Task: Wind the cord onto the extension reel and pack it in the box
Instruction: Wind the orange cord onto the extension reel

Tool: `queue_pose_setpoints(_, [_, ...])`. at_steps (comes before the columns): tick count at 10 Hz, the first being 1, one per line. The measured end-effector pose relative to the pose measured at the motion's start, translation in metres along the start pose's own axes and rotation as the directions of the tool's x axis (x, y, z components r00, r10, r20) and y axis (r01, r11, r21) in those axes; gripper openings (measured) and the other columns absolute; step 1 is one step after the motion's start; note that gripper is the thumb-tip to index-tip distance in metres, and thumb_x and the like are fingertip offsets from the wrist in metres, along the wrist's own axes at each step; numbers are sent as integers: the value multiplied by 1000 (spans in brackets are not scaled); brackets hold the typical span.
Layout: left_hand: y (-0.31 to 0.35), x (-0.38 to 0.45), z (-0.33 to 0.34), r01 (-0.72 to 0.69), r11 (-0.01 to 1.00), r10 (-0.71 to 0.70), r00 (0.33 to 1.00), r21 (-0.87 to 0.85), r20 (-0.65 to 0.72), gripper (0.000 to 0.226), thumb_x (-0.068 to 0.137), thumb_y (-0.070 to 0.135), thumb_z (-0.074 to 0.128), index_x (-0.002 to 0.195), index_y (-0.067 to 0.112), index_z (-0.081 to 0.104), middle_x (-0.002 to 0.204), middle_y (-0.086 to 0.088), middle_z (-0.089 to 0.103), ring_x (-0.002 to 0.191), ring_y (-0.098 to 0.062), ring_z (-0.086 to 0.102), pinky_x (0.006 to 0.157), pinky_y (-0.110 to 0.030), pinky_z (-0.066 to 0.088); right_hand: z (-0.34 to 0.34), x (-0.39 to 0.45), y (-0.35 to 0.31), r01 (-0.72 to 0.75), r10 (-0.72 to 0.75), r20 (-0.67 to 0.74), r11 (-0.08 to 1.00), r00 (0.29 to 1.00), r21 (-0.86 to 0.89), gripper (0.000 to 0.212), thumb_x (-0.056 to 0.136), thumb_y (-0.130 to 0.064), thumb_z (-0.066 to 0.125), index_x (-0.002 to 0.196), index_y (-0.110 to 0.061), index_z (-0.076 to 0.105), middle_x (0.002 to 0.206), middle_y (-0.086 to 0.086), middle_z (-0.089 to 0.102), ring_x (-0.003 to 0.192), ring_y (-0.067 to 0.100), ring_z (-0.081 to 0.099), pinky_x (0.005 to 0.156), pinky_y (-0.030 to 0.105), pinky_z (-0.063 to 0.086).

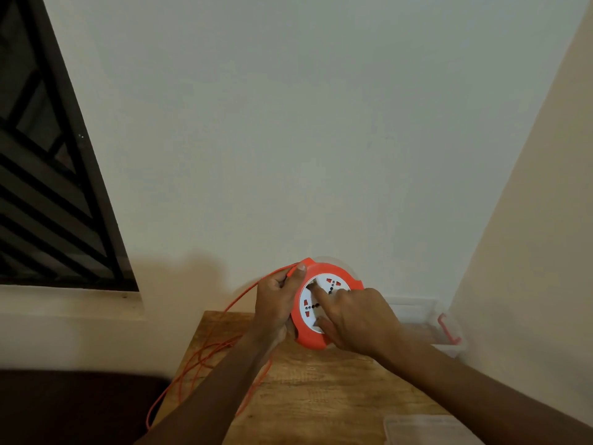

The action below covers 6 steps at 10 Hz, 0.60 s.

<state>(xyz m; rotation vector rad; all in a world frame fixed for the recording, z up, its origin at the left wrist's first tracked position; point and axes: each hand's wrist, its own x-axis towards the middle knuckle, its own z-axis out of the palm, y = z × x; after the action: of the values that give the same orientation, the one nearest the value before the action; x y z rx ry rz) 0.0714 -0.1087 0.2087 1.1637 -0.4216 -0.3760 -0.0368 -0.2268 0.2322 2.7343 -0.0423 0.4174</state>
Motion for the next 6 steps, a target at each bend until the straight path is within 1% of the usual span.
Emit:
queue_pose_setpoints(1, [-3,0,2,-42,999,41,997,-9,-61,18,90,43,70,92,31,84,95,-4,83,86,-24,80,66,-31,64,-10,7,-5,-398,394,104,805,913,440,61,91,-61,43,136,-20,48,110,5,71,87,23,68,64,29,51])
queue_pose_setpoints(2, [-8,1,-6,1,999,-5,990,-34,-140,22,98,32,68,83,28,84,86,-5,83,74,-22,80,57,-29,62,-22,13,-7,-640,259,716,-323,648,697,48,91,-50,57,116,-8,58,103,20,72,58,17,63,44,22,41])
queue_pose_setpoints(3, [-10,3,-15,47,999,-50,986,-20,-161,29,100,32,65,79,23,82,79,-6,81,67,-21,78,51,-28,60,-24,5,-14,-594,114,732,-508,671,624,38,92,-37,62,114,-7,55,92,20,72,52,16,62,44,24,47])
queue_pose_setpoints(4, [-9,5,-14,64,998,-63,988,5,-140,29,101,33,64,83,19,81,84,-9,81,71,-24,78,56,-31,63,-20,0,-22,-570,285,583,-138,760,810,34,86,-33,67,109,-11,54,84,8,74,59,17,67,50,27,48])
queue_pose_setpoints(5, [-5,6,-16,66,998,-64,991,12,-118,29,100,36,63,80,26,81,82,-5,81,71,-23,79,54,-28,62,-6,-8,-13,-395,366,163,760,916,516,26,88,-35,59,106,-17,57,88,1,71,74,18,65,57,27,45])
queue_pose_setpoints(6, [-4,6,-18,53,996,-46,994,67,-101,29,100,38,62,79,35,82,84,-2,82,72,-21,80,55,-27,62,1,-14,0,26,-8,-104,985,995,170,36,77,-20,73,112,-20,64,112,9,65,84,27,66,57,34,52])
